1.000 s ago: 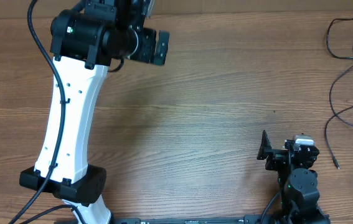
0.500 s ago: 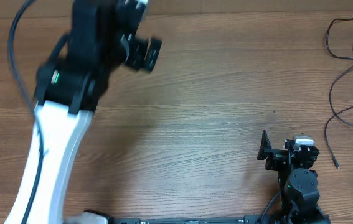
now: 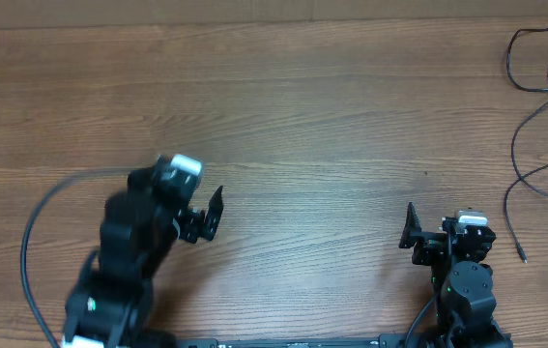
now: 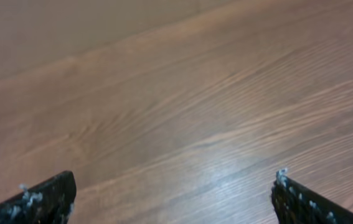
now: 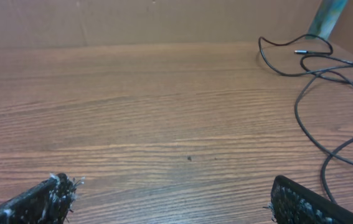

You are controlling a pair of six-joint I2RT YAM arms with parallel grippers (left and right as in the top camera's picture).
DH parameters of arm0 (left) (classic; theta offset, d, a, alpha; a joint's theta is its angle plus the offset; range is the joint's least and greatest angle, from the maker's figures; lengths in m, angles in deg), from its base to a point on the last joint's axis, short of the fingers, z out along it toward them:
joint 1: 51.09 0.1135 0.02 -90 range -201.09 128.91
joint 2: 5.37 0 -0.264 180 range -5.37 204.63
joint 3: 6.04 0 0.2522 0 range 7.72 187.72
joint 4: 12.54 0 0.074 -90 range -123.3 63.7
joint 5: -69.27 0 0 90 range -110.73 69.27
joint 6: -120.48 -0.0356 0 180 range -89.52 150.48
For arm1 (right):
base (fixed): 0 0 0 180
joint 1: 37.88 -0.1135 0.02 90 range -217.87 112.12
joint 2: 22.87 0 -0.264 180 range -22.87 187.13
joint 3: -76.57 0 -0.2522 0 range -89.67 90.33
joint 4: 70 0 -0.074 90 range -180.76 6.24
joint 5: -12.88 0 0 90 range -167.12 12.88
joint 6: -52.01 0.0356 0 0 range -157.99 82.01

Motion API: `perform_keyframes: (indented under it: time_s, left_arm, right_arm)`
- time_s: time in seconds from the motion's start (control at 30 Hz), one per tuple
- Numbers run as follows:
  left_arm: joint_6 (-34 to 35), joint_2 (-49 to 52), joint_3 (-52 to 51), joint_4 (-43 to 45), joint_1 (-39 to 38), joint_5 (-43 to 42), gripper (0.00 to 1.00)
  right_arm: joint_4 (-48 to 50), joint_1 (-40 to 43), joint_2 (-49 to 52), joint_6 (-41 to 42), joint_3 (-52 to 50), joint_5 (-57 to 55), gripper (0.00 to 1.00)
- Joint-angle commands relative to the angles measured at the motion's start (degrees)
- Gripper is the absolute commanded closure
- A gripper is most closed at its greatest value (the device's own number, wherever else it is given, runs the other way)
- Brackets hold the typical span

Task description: Untangle cables

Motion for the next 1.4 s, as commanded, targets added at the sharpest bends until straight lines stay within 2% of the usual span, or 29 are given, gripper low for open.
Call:
perform_keyframes:
  time_s: [0.0,0.23,0.47,0.67,0.77,0.87,1.07,1.17,1.23,1.3,1.37]
  left_arm:
    - [-1.11,-10.56,-11.26,7.61,3.54,-3.96,0.0]
    - [-2.58,-26.64,-26.05,17.66,7.96,-4.83,0.0]
    - [-8.07,-30.53,-31.39,21.33,8.07,-5.03,0.01]
    - [-7.5,-34.93,-38.07,27.61,10.01,-5.55,0.0]
    - [-6.82,-37.7,-37.9,23.43,11.52,-5.01,0.0]
    - [-2.21,-39.01,-37.9,22.99,12.09,-1.09,0.0]
    - [-1.55,-38.91,-37.9,22.71,12.11,0.17,0.0]
    - [3.19,-38.91,-37.9,22.71,12.26,1.99,0.0]
    - [9.64,-38.91,-37.9,22.97,12.76,3.91,0.0]
    - [19.19,-38.93,-37.97,23.43,13.62,7.48,0.0]
    - [22.77,-38.97,-37.97,23.78,14.4,8.9,0.0]
  right_arm:
    - [-0.68,-0.28,-0.37,0.42,-0.04,-0.92,0.0]
    - [-0.66,-0.28,-0.37,0.42,-0.04,-0.92,0.0]
    - [-0.68,-0.28,-0.37,0.42,-0.04,-0.92,0.0]
    - [-0.68,-0.28,-0.37,0.42,-0.04,-0.92,0.0]
    - [-0.68,-0.28,-0.37,0.42,-0.04,-0.92,0.0]
    - [-0.66,-0.28,-0.37,0.42,-0.04,-0.92,0.0]
    - [-0.66,-0.28,-0.37,0.42,-0.04,-0.92,0.0]
    - [-0.66,-0.28,-0.37,0.42,-0.04,-0.92,0.0]
    - [-0.66,-0.28,-0.37,0.42,-0.04,-0.92,0.0]
    - [-0.68,-0.28,-0.37,0.42,-0.04,-0.92,0.0]
    - [-0.66,-0.28,-0.37,0.42,-0.04,-0.92,0.0]
